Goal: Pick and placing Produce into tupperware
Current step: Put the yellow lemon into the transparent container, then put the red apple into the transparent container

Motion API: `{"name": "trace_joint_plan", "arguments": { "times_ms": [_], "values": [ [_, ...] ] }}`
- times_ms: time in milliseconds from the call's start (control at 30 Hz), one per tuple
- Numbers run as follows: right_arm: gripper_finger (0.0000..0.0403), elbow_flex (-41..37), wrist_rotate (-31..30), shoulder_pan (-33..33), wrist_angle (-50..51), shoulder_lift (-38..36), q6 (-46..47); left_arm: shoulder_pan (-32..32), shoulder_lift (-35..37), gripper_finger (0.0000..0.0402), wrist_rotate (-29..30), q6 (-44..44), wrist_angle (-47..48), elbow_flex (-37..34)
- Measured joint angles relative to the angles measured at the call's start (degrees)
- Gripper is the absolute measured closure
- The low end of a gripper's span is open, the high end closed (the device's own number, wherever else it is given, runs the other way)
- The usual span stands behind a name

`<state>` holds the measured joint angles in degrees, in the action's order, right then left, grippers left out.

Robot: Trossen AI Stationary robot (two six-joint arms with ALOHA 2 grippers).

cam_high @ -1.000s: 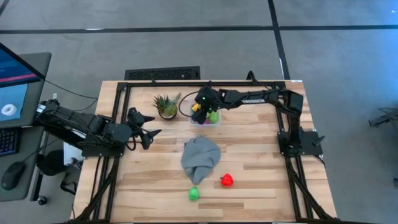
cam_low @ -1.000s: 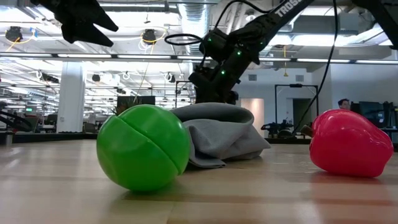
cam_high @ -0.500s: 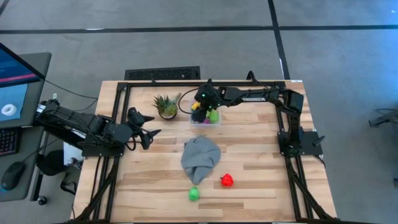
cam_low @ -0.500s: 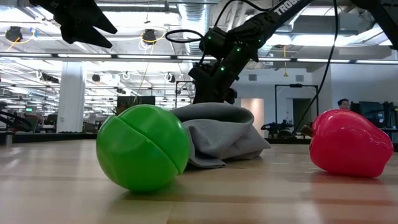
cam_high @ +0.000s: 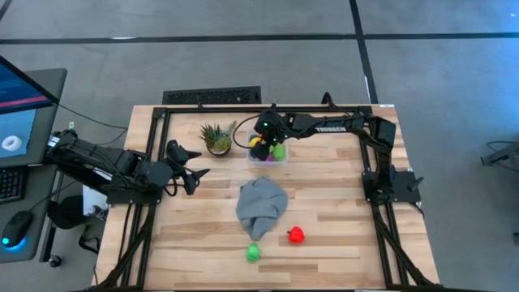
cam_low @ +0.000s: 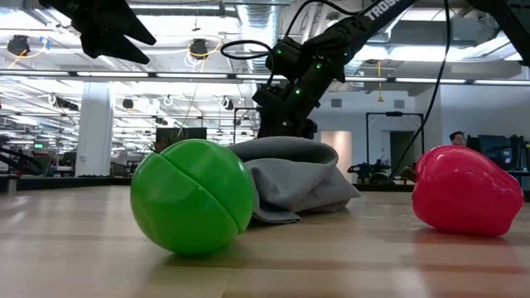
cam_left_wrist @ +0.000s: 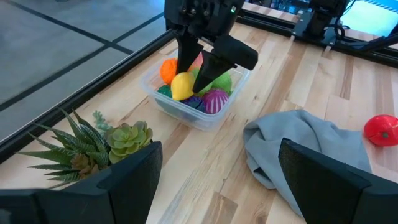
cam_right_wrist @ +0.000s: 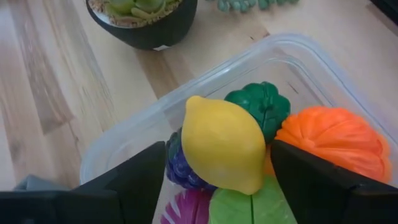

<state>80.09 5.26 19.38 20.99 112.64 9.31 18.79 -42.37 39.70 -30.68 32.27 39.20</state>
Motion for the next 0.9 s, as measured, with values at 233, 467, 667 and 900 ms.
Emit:
{"name": "trace_joint_plan", "arguments": {
  "times_ms": [233,467,667,900],
  "values": [
    [0.0085,0.0,-0.1,-0.19,-0.01,-0.05,0.74,0.01,0.01,0.009,-0.01,0.0,0.16,0.0],
    [0.0092,0.0,-1.08,-1.06,0.13,-3.12,-0.36,0.0,0.02,0.0091,-0.04,-0.04,0.33,0.0],
    [0.0093,0.04,-3.85,-0.88,3.03,-7.26,-2.31,0.0,0.02,0.009,0.07,-0.07,0.33,0.0],
    [0.0093,0.04,-3.87,-1.63,9.98,-12.35,-4.25,0.0,0.0,0.009,-0.17,0.02,-2.34,0.0]
  ]
}}
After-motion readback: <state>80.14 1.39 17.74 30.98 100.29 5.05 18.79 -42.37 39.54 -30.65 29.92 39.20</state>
